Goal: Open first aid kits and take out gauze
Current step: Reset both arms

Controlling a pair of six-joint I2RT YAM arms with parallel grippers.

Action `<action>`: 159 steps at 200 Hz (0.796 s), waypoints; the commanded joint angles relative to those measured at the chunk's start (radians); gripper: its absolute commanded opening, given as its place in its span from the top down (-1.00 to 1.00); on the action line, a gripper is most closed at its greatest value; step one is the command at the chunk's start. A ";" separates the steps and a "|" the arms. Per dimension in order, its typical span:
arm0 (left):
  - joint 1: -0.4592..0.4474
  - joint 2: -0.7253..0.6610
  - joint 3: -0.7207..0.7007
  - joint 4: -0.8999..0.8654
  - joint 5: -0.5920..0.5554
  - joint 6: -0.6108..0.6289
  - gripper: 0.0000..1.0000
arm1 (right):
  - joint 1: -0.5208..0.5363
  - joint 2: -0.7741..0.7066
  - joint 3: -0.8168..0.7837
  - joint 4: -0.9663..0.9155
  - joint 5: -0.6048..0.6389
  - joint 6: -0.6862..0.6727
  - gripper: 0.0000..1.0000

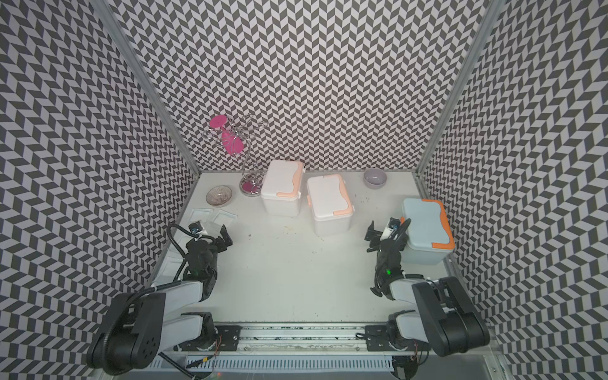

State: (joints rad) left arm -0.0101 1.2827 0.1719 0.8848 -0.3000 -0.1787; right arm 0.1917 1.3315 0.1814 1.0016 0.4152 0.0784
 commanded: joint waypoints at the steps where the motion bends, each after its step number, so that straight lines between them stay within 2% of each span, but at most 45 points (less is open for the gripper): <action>1: 0.020 0.071 0.018 0.264 0.032 0.034 -0.99 | -0.009 -0.006 -0.025 0.216 0.001 -0.079 -1.00; 20: 0.026 0.202 -0.032 0.533 0.068 0.071 -0.99 | -0.014 0.035 -0.079 0.363 -0.013 -0.110 -1.00; 40: 0.017 0.193 0.032 0.372 0.129 0.093 -0.99 | -0.015 0.151 -0.105 0.530 -0.012 -0.120 -1.00; 52: 0.018 0.242 0.024 0.423 0.175 0.109 -0.99 | -0.015 0.235 -0.112 0.638 -0.038 -0.139 -1.00; 64: 0.016 0.308 -0.004 0.592 0.201 0.135 -0.99 | -0.011 0.307 -0.112 0.763 -0.031 -0.169 -1.00; 70: 0.016 0.289 0.010 0.537 0.197 0.130 -0.99 | -0.006 0.285 -0.104 0.704 -0.028 -0.160 -1.00; 80: 0.012 0.251 0.077 0.333 0.190 0.114 -0.99 | -0.017 0.243 -0.056 0.534 -0.052 -0.143 -1.00; 94: 0.006 0.295 0.047 0.476 0.173 0.141 -0.99 | -0.076 0.236 0.030 0.353 -0.151 -0.096 -1.00; 101: 0.005 0.282 0.050 0.446 0.173 0.138 -0.99 | -0.111 0.231 0.063 0.312 -0.206 -0.076 -1.00; 111: 0.002 0.256 0.069 0.364 0.172 0.130 -0.99 | -0.124 0.226 0.072 0.296 -0.222 -0.066 -1.00; 126: -0.008 0.279 0.058 0.429 0.168 0.153 -0.99 | -0.123 0.228 0.064 0.318 -0.225 -0.070 -1.00; 144: -0.022 0.264 0.077 0.364 0.141 0.155 -0.99 | -0.118 0.235 0.023 0.394 -0.249 -0.097 -1.00; 159: -0.023 0.277 0.068 0.405 0.140 0.158 -0.99 | -0.112 0.236 0.018 0.391 -0.262 -0.106 -1.00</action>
State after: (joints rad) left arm -0.0254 1.5604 0.2287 1.2629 -0.1432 -0.0414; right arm 0.0753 1.5749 0.2214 1.3396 0.2066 -0.0097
